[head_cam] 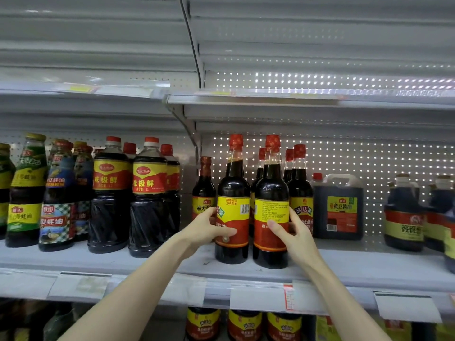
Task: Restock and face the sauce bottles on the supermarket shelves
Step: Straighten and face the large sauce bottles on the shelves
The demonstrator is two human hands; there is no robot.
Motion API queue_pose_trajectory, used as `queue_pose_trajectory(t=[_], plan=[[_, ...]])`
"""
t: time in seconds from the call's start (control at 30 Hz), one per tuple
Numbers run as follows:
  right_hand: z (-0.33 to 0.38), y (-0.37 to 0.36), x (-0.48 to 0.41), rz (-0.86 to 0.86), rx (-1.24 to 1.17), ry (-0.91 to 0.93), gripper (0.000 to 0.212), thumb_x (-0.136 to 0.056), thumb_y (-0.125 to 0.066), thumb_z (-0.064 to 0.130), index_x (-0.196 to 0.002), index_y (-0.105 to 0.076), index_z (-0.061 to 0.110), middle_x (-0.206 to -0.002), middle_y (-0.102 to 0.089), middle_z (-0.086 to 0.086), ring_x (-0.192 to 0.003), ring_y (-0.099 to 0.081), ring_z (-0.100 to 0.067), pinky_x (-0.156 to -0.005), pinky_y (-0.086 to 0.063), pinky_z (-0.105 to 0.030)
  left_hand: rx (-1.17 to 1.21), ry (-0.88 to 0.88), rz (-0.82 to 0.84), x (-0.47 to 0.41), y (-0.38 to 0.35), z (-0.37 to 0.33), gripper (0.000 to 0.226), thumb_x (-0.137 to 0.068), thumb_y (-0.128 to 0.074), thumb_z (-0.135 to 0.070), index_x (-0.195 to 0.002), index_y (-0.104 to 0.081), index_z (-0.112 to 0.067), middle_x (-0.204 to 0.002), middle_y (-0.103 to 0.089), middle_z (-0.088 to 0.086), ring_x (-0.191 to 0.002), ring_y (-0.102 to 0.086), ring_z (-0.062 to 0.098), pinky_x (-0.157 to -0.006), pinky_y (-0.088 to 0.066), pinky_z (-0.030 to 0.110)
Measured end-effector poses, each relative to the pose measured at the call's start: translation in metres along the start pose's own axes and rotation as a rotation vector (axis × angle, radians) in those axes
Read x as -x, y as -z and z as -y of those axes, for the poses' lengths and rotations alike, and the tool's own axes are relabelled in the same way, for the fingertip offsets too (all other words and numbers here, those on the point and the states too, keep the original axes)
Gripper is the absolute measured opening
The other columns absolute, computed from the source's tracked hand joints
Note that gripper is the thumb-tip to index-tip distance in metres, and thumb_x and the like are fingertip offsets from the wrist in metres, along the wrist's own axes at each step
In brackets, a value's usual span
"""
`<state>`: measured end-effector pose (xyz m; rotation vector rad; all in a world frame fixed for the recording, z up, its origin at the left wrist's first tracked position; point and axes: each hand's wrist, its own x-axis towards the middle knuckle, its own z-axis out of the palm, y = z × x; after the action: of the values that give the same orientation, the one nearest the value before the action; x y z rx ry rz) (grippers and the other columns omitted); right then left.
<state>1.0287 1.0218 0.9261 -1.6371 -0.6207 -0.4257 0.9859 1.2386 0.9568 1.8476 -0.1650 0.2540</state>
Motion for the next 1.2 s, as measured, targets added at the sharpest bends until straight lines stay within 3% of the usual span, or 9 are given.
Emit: queue_pose_trajectory(t=[0.1,0.23,0.4,0.57,0.63,0.77,0.93,1.07,1.2], plan=[[0.002,-0.001,0.000,-0.011,-0.008,-0.006,0.049,-0.088,-0.063,0.032,-0.131,-0.041,0.039,-0.114,-0.055,0.023,-0.104,-0.052,0.004,-0.073,-0.040,-0.011,0.003,-0.032,0.005,-0.004,0.005,0.005,0.070,-0.076,-0.078,-0.008,-0.137,-0.044,-0.015,-0.115,-0.064,0.002,-0.101,-0.063,0.015,-0.075,-0.053,0.028],[0.003,-0.001,0.001,-0.016,0.001,-0.007,0.047,-0.089,-0.063,0.032,-0.129,-0.039,0.043,-0.110,-0.053,0.028,-0.100,-0.051,0.007,-0.072,-0.039,-0.009,-0.079,-0.066,-0.143,-0.013,0.001,0.013,0.077,-0.065,-0.088,-0.019,-0.130,-0.047,-0.016,-0.111,-0.063,0.004,-0.100,-0.064,0.017,-0.088,-0.055,0.039],[0.004,-0.001,0.003,-0.023,0.010,-0.020,0.047,-0.089,-0.063,0.033,-0.128,-0.038,0.045,-0.111,-0.053,0.026,-0.099,-0.049,0.008,-0.069,-0.039,-0.009,-0.336,-0.132,-0.335,-0.013,-0.019,0.011,0.074,-0.060,-0.089,-0.038,-0.111,-0.038,-0.021,-0.108,-0.057,-0.002,-0.102,-0.059,0.018,-0.089,-0.052,0.035],[0.002,-0.001,0.002,-0.029,0.017,-0.020,0.050,-0.088,-0.063,0.036,-0.131,-0.040,0.042,-0.114,-0.055,0.024,-0.105,-0.050,0.002,-0.076,-0.041,-0.012,-0.138,0.008,-0.064,-0.014,-0.004,0.007,0.078,-0.072,-0.083,-0.024,-0.134,-0.037,-0.015,-0.112,-0.056,-0.004,-0.102,-0.057,0.013,-0.080,-0.051,0.028],[0.000,-0.001,0.001,-0.032,0.028,-0.017,0.051,-0.087,-0.063,0.037,-0.133,-0.041,0.040,-0.117,-0.056,0.021,-0.108,-0.051,-0.002,-0.077,-0.041,-0.013,-0.084,0.040,-0.005,-0.015,0.004,0.007,0.077,-0.076,-0.079,-0.016,-0.140,-0.036,-0.016,-0.122,-0.058,0.001,-0.112,-0.057,0.020,-0.090,-0.050,0.041],[-0.002,-0.001,0.000,-0.035,0.030,-0.012,0.056,-0.084,-0.063,0.040,-0.136,-0.043,0.037,-0.121,-0.058,0.017,-0.112,-0.053,-0.005,-0.078,-0.044,-0.015,-0.097,0.005,-0.055,-0.017,0.004,0.011,0.070,-0.077,-0.078,-0.010,-0.137,-0.042,-0.014,-0.117,-0.062,0.007,-0.108,-0.061,0.025,-0.091,-0.053,0.050],[-0.002,-0.002,0.001,-0.052,0.031,-0.004,0.058,-0.086,-0.064,0.038,-0.139,-0.041,0.037,-0.123,-0.057,0.016,-0.109,-0.053,0.000,-0.076,-0.044,-0.014,-0.123,-0.039,-0.115,-0.020,-0.003,0.012,0.059,-0.076,-0.080,-0.012,-0.125,-0.047,-0.013,-0.110,-0.063,0.005,-0.102,-0.062,0.022,-0.078,-0.057,0.038],[-0.002,-0.002,0.002,-0.059,0.038,-0.002,0.056,-0.085,-0.064,0.039,-0.137,-0.042,0.038,-0.123,-0.057,0.017,-0.111,-0.053,-0.002,-0.077,-0.043,-0.014,-0.179,-0.064,-0.180,-0.025,-0.012,0.009,0.049,-0.076,-0.079,-0.010,-0.110,-0.044,-0.018,-0.103,-0.057,0.000,-0.096,-0.057,0.018,-0.084,-0.053,0.036],[-0.002,-0.003,0.002,-0.070,0.043,-0.003,0.058,-0.087,-0.063,0.037,-0.140,-0.039,0.037,-0.125,-0.056,0.014,-0.114,-0.051,-0.009,-0.082,-0.044,-0.020,-0.214,-0.061,-0.223,-0.031,-0.017,0.009,0.057,-0.076,-0.079,-0.010,-0.122,-0.046,-0.011,-0.116,-0.057,0.005,-0.104,-0.056,0.019,-0.093,-0.051,0.039]])
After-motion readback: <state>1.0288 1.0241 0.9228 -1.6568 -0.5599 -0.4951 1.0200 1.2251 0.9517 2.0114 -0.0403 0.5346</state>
